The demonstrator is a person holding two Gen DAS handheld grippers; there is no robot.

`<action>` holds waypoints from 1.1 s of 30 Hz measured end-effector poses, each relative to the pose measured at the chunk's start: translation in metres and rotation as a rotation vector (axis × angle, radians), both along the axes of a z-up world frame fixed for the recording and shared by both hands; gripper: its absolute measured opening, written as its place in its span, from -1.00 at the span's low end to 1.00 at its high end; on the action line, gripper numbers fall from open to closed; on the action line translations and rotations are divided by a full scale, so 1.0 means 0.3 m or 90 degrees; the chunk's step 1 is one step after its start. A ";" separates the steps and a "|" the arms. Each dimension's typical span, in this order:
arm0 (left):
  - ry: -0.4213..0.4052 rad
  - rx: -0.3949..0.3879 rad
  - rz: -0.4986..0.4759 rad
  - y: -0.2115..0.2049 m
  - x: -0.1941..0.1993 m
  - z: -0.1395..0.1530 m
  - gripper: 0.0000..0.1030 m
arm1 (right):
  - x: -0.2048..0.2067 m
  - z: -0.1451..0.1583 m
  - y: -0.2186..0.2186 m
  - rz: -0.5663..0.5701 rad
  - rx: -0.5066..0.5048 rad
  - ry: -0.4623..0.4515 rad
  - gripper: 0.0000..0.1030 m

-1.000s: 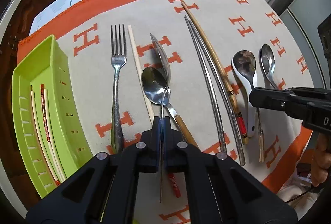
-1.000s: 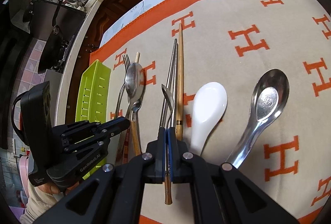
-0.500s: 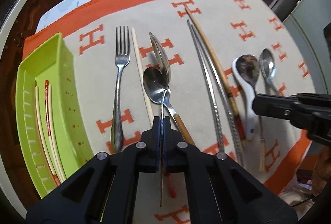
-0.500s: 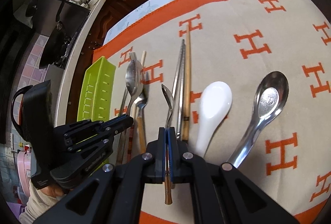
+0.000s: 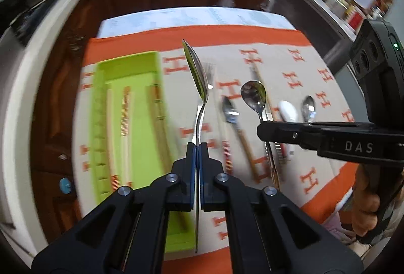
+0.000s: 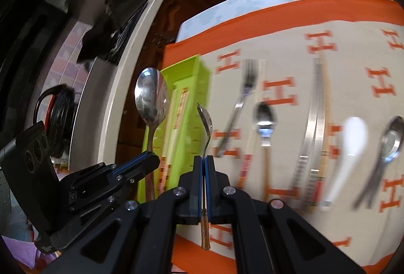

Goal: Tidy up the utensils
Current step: 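Carry both spoons into the green tray and open both tools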

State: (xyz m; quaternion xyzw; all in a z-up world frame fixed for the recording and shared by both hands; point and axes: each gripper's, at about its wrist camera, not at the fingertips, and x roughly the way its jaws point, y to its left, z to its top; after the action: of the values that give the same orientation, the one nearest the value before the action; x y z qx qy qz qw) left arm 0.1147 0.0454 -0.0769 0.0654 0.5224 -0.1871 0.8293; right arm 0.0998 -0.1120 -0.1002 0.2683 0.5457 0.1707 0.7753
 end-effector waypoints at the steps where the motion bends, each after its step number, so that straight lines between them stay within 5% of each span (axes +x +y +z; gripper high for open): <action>1: -0.002 0.005 0.020 0.044 0.006 0.000 -1.00 | 0.011 -0.003 0.035 0.008 0.000 0.003 -0.96; 9: 0.030 0.016 0.108 0.241 0.043 -0.090 -1.00 | 0.090 -0.089 0.221 0.026 0.001 0.055 -0.96; 17: 0.034 0.054 0.130 0.278 0.047 -0.172 -1.00 | 0.121 -0.183 0.253 0.022 0.016 0.121 -0.88; 33: 0.017 0.078 0.126 0.236 -0.016 -0.121 -0.98 | 0.020 -0.075 0.224 0.031 -0.023 0.041 -0.74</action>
State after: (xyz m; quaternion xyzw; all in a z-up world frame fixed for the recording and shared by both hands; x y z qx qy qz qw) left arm 0.1099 0.1162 -0.1131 0.0619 0.5477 -0.0728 0.8312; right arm 0.1057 -0.0447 -0.1227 0.2459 0.5795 0.1708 0.7579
